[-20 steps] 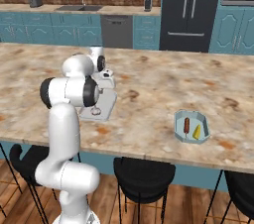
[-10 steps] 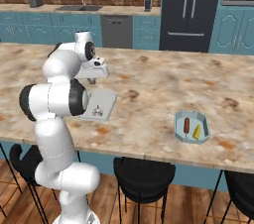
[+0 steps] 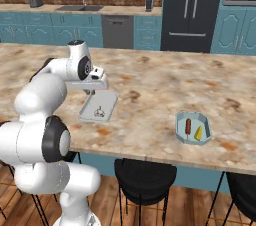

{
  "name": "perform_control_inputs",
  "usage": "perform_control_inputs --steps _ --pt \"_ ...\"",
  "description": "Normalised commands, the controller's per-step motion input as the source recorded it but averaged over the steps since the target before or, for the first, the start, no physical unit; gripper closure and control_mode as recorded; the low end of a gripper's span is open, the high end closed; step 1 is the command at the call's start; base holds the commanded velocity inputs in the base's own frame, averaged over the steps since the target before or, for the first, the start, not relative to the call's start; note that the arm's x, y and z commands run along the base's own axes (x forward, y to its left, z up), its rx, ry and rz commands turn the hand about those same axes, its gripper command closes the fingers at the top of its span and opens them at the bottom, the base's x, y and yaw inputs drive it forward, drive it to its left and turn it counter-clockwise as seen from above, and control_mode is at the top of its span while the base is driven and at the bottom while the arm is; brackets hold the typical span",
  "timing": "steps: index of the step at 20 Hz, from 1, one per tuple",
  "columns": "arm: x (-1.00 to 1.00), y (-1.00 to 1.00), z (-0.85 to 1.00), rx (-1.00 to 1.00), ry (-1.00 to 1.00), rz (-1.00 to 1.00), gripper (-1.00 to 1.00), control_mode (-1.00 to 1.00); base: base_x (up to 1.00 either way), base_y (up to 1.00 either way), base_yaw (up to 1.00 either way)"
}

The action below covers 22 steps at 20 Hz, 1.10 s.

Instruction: Place one cooked food and one vegetable from the large plate to each tupperware container.

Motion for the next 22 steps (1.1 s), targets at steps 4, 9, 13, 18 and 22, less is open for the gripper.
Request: perform_control_inputs --steps 4,9,13,18,22 --pt "-0.41 -0.04 -0.04 0.06 0.06 0.00 -1.00 -1.00 0.00 0.00 0.00" --pt "-0.34 -0.15 0.00 0.02 0.23 0.00 -1.00 -1.00 0.00 0.00 0.00" --pt "-0.40 -0.04 0.08 -0.02 0.28 -0.04 -1.00 -1.00 0.00 0.00 0.00" --pt "-0.62 -0.20 -0.24 -0.02 0.12 -0.07 -1.00 -1.00 0.00 0.00 0.00" --pt "-0.51 -0.19 -0.20 0.00 0.03 -0.01 -1.00 -1.00 0.00 0.00 0.00"
